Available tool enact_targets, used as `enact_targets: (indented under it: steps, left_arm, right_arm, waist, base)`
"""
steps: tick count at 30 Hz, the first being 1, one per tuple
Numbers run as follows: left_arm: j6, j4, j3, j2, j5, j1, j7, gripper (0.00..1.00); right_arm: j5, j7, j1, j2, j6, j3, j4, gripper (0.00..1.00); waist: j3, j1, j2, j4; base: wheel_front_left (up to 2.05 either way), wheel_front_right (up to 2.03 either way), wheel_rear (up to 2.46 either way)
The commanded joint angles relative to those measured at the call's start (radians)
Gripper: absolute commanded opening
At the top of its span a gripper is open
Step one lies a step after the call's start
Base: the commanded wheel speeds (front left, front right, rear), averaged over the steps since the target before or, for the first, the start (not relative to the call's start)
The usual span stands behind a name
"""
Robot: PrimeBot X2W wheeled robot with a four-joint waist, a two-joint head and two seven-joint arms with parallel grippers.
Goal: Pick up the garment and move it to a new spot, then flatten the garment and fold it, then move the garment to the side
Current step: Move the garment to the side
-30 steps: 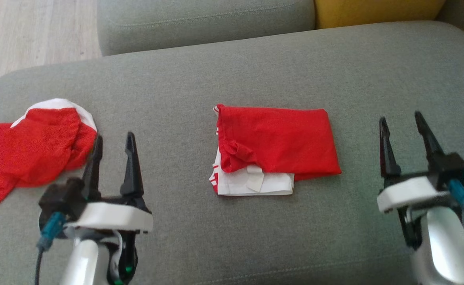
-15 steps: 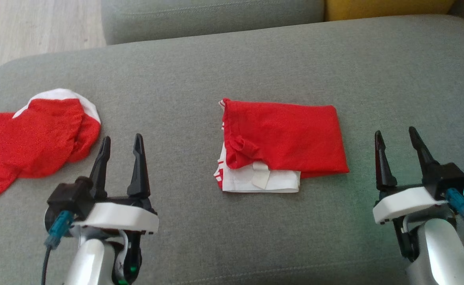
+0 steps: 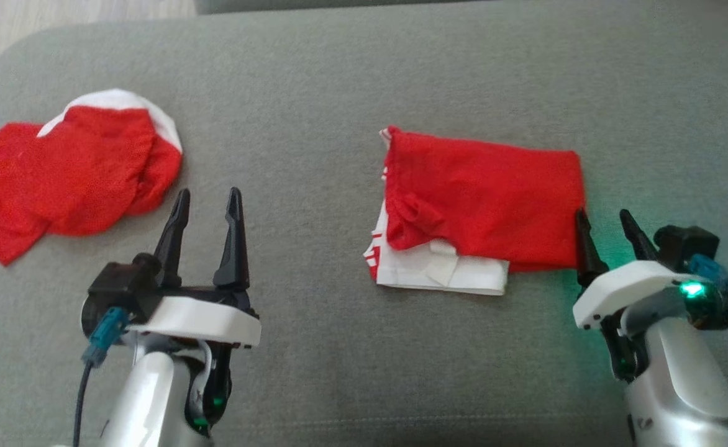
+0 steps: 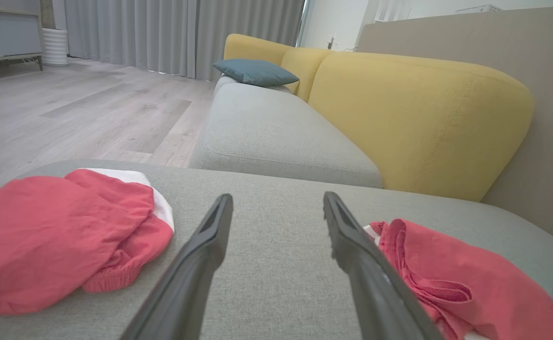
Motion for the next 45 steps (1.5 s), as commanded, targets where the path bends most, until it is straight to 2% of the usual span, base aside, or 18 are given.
enact_targets:
  steps: [1, 10, 11, 12, 15, 18, 21, 25, 27, 28, 29, 33, 36, 45]
  left_arm:
    - [-0.002, -0.027, 0.028, 0.008, 0.012, -0.049, -0.005, 1.00]
    - [-0.002, -0.027, 0.031, 0.008, 0.017, -0.069, -0.005, 1.00]
    - [-0.002, -0.028, 0.033, 0.008, 0.018, -0.070, -0.005, 1.00]
    - [-0.001, -0.029, 0.036, 0.008, 0.019, -0.070, -0.005, 1.00]
    - [-0.003, -0.030, 0.041, 0.008, 0.023, -0.072, -0.005, 1.00]
    - [-0.008, -0.035, 0.046, 0.008, 0.030, -0.079, -0.005, 1.00]
    - [-0.009, -0.040, 0.048, 0.008, 0.033, -0.085, -0.005, 1.00]
    - [-0.010, -0.047, 0.051, 0.008, 0.034, -0.093, -0.005, 1.00]
    - [-0.012, -0.049, 0.051, 0.008, 0.034, -0.096, -0.005, 1.00]
    - [-0.013, -0.049, 0.050, 0.008, 0.035, -0.098, -0.005, 1.00]
    - [-0.015, -0.048, 0.047, 0.008, 0.034, -0.102, -0.005, 1.00]
    - [-0.015, -0.049, 0.044, 0.008, 0.030, -0.108, -0.005, 1.00]
    - [-0.015, -0.052, 0.052, 0.008, 0.028, -0.107, -0.005, 1.00]
    - [-0.021, -0.051, 0.064, 0.008, 0.030, -0.100, -0.005, 1.00]
  right_arm:
    - [0.020, 0.003, -0.054, -0.002, 0.002, 0.025, 0.007, 1.00]
    - [0.045, -0.020, -0.156, -0.002, 0.002, 0.040, 0.198, 0.99]
    - [0.054, -0.020, -0.167, -0.002, 0.002, 0.049, 0.215, 0.18]
    - [0.058, -0.021, -0.178, -0.002, 0.002, 0.059, 0.229, 0.00]
    - [0.057, -0.031, -0.198, -0.002, 0.002, 0.074, 0.252, 0.00]
    - [-0.034, -0.067, -0.242, -0.004, 0.002, 0.064, 0.256, 0.00]
    - [-0.113, -0.079, -0.271, -0.041, 0.002, 0.053, 0.235, 0.00]
    - [-0.231, -0.087, -0.305, -0.161, 0.002, 0.087, 0.190, 0.00]
    - [-0.242, -0.083, -0.323, -0.219, 0.002, 0.086, 0.179, 0.00]
    - [-0.250, -0.082, -0.332, -0.256, 0.002, 0.087, 0.176, 0.00]
    - [-0.262, -0.080, -0.346, -0.328, 0.002, 0.080, 0.176, 0.00]
    - [-0.260, -0.061, -0.362, -0.410, 0.002, 0.041, 0.173, 0.00]
    - [-0.261, -0.049, -0.364, -0.431, 0.002, 0.020, 0.160, 0.00]
    - [-0.258, -0.026, -0.339, -0.440, 0.002, -0.016, 0.119, 0.00]
  waist:
    - [0.029, 0.0000, 0.0000, 0.030]
    - [0.074, 0.0000, 0.0000, 0.064]
    - [0.077, 0.0000, 0.0000, 0.062]
    - [0.080, 0.0000, 0.0000, 0.058]
    - [0.084, 0.0000, 0.0000, 0.047]
    - [0.089, 0.0000, 0.0000, 0.015]
    - [0.093, 0.0000, 0.0000, -0.009]
    - [0.104, 0.0000, 0.0000, -0.035]
    - [0.110, 0.0000, 0.0000, -0.045]
    - [0.113, 0.0000, 0.0000, -0.048]
    - [0.118, 0.0000, 0.0000, -0.049]
    - [0.125, 0.0000, 0.0000, -0.048]
    - [0.130, 0.0000, 0.0000, -0.048]
    - [0.132, 0.0000, 0.0000, -0.050]
  base:
    - [0.00, 0.00, 0.00]
    - [0.00, 0.00, 0.00]
    - [0.00, 0.00, 0.00]
    - [0.00, 0.00, 0.00]
    - [0.00, 0.00, 0.00]
    - [0.00, 0.00, 0.00]
    - [0.00, 0.00, 0.00]
    - [0.00, 0.00, 0.00]
    - [0.00, 0.00, 0.00]
    - [0.00, 0.00, 0.00]
    - [0.00, 0.00, 0.00]
    - [0.00, 0.00, 0.00]
    - [0.00, 0.00, 0.00]
    - [0.00, 0.00, 0.00]
